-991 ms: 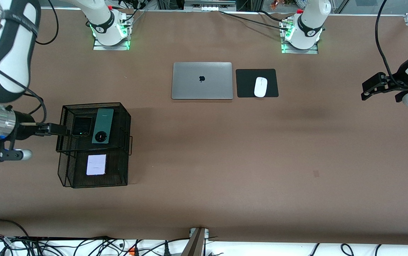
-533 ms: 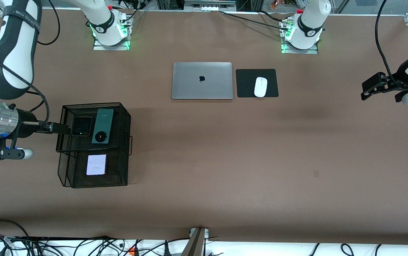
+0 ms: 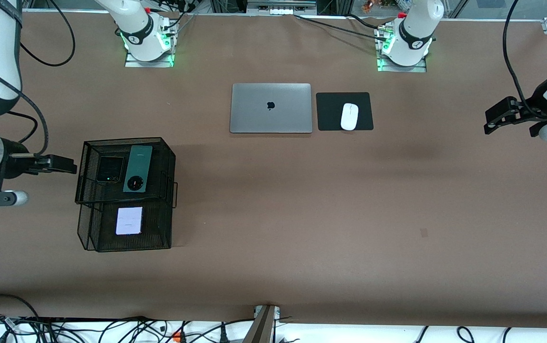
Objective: Place phones with both arms
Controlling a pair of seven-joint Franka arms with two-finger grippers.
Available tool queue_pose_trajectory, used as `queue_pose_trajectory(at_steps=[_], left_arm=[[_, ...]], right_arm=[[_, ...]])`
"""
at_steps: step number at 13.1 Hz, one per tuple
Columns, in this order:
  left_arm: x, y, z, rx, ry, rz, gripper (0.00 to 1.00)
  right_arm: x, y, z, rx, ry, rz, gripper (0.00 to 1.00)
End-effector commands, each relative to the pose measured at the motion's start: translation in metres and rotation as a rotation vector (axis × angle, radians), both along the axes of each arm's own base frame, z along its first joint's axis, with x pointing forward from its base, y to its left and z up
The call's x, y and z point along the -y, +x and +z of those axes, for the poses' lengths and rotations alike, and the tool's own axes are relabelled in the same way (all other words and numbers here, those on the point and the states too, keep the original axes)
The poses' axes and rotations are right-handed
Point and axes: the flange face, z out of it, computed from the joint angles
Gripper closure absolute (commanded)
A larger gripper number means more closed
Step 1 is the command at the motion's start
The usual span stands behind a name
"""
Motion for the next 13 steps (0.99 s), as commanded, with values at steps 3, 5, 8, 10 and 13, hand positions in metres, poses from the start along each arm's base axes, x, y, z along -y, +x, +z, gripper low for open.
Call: queue_pose_trajectory(at_steps=[3,5,8,10,13], left_arm=[[0.002,-0.005,0.008,0.001,0.006,-0.008,0.00],[0.002,-0.005,0.006,-0.002,0.006,-0.007,0.00],[0.002,-0.005,0.006,-0.002,0.006,-0.007,0.00],[0.002,-0.005,0.007,-0.001,0.006,-0.007,0.00],[0.002,-0.005,0.007,-0.001,0.006,-0.007,0.00]], right_arm=[[0.003,-0.052,-0.017,-0.005,-0.021,-0.137,0.00],[-0.001,-0.057,-0.020,-0.006,-0.042,-0.131,0.00],[-0.003,-0.052,-0.015,0.034,-0.053,-0.124,0.01],[-0.005,-0.051,-0.015,0.036,-0.041,-0.127,0.01],[-0.004,-0.051,-0.014,0.038,-0.035,-0.131,0.01]])
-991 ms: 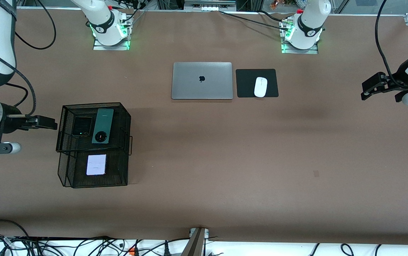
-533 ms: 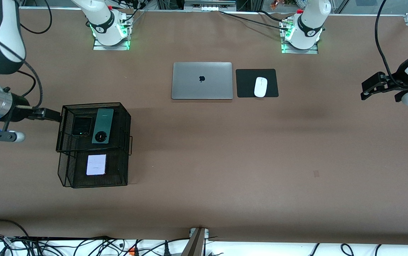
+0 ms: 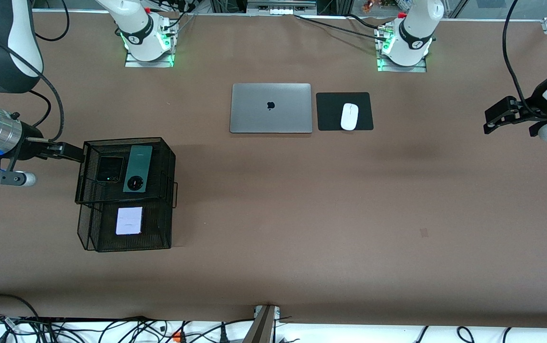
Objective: Place phones with both arms
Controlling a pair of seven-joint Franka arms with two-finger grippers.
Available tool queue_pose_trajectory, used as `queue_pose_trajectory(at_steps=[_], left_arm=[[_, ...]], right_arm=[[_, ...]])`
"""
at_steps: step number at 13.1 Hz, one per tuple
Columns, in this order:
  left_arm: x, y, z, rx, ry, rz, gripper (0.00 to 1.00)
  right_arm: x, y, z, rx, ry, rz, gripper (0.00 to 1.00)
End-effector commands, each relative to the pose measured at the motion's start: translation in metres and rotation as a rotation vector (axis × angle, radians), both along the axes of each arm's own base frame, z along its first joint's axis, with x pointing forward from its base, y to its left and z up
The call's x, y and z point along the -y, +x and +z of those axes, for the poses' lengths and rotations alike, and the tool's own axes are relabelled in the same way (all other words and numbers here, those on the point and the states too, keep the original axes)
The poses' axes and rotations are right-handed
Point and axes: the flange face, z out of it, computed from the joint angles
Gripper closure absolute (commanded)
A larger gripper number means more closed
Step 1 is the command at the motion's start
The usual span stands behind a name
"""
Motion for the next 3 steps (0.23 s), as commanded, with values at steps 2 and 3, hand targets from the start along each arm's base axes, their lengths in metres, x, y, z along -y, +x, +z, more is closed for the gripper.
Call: queue_pose_trajectory(at_steps=[2,3], left_arm=[[0.0016,-0.0051,0.0070,0.000,0.006,-0.006,0.00],[0.0016,-0.0051,0.0070,0.000,0.006,-0.006,0.00]], right_arm=[[-0.0005,-0.0053,0.0049,0.015,0.000,-0.015,0.00],[-0.0006,-0.0041,0.0059,0.018,0.002,-0.015,0.00]])
